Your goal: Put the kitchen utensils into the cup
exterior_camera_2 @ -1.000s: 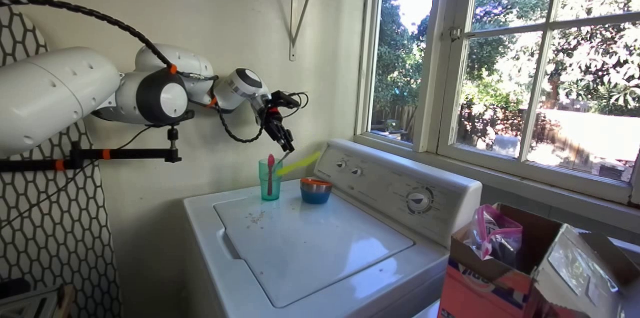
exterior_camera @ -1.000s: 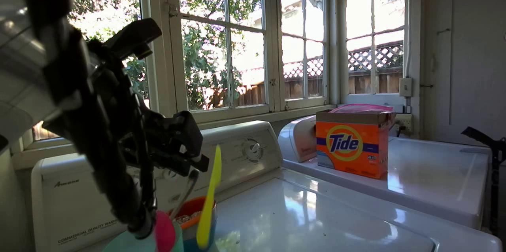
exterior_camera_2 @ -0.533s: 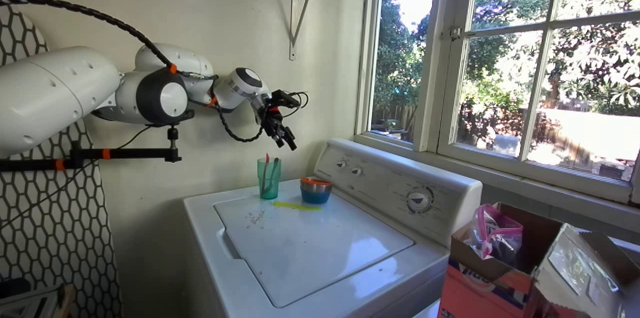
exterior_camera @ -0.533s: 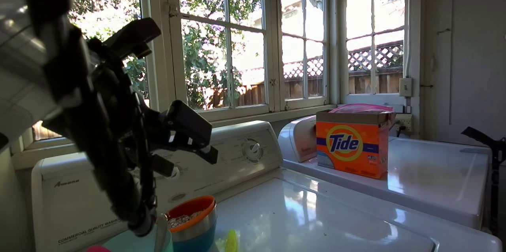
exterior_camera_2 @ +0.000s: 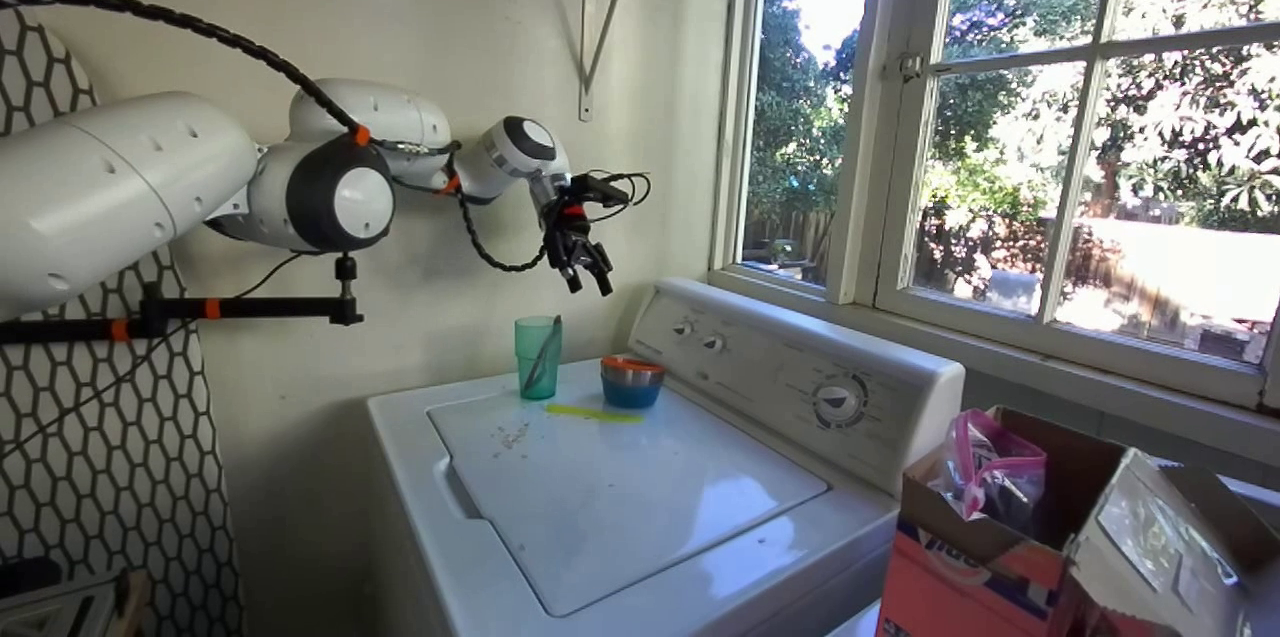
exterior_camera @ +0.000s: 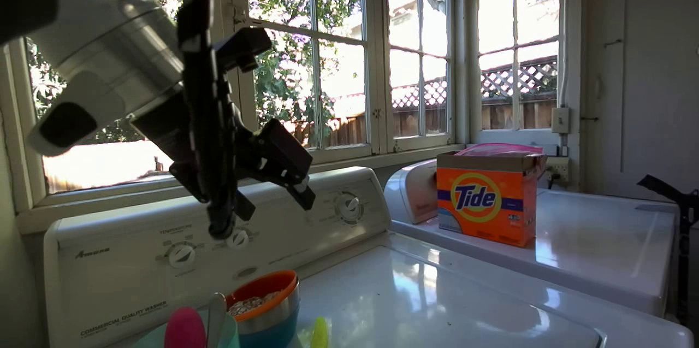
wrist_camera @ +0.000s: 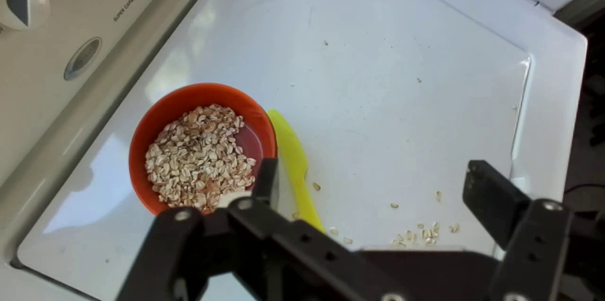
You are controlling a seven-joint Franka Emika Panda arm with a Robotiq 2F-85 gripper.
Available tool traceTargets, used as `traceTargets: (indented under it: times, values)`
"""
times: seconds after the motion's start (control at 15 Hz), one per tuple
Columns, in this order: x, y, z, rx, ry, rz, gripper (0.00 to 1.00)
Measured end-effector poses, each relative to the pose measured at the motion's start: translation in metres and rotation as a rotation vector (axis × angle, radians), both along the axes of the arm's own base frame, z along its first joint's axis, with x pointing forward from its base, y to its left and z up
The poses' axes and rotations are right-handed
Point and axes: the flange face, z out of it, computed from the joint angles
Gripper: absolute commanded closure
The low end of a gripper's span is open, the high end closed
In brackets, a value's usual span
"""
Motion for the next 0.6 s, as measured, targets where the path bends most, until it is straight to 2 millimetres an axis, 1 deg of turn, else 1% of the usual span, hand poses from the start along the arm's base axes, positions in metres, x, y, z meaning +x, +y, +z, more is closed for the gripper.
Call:
traceTargets:
  times: [0.2, 0.33, 0.47, 0.6]
  values:
    - [0.019, -0.038, 0.006, 0.113, 0.021, -0.099, 0.00]
    - [0.029, -0.058, 0.001, 0.185, 0.042, -0.171, 0.00]
    - [0.037, -0.072, -0.008, 0.264, 0.062, -0.240, 0.00]
    - [0.045, -0.078, -0.018, 0.349, 0.062, -0.299, 0.00]
